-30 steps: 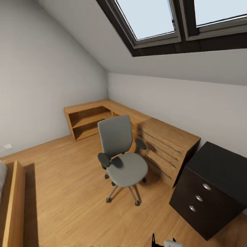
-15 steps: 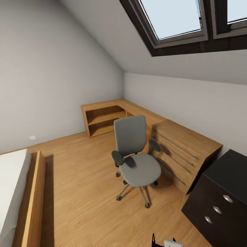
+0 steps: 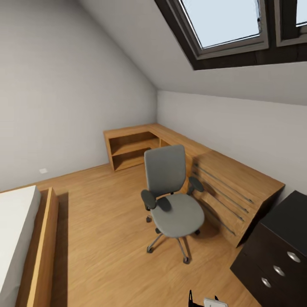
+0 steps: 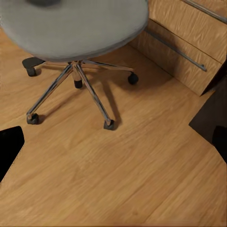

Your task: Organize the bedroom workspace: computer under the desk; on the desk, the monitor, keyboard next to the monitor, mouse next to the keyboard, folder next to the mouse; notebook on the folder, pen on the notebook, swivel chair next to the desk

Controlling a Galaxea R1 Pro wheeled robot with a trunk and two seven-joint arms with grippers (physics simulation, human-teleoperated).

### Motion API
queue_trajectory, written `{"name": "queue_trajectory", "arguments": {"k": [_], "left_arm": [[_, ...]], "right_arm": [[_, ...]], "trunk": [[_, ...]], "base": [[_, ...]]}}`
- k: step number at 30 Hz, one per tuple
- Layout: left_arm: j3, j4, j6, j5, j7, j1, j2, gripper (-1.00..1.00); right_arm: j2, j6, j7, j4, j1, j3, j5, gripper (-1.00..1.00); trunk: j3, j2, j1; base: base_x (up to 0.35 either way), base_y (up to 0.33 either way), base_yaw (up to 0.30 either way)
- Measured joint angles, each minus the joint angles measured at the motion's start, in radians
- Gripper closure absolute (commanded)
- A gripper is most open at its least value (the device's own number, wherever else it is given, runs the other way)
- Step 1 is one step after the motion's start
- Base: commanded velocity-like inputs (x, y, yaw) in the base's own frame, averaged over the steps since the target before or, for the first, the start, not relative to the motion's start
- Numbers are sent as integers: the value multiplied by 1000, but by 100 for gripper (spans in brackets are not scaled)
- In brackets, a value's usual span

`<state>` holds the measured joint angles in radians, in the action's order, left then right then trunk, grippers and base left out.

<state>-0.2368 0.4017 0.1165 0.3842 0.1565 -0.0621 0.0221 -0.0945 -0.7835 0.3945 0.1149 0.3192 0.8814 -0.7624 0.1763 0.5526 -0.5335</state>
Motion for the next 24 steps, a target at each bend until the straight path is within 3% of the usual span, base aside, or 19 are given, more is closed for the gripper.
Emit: {"name": "queue_trajectory", "arguments": {"k": [10,24], "left_arm": [[0,0,0,0,0,0,0,-100],[0,0,0,-1,0,0,0,-100]], "right_arm": [[1,-1,0,0,0,1,0,-100],[0,-1,-2,0,0,3,2,-100]], "trunk": [[-2,0,0],[-11,0,0]], "base": [[283,0,220],[45,0,263]]}}
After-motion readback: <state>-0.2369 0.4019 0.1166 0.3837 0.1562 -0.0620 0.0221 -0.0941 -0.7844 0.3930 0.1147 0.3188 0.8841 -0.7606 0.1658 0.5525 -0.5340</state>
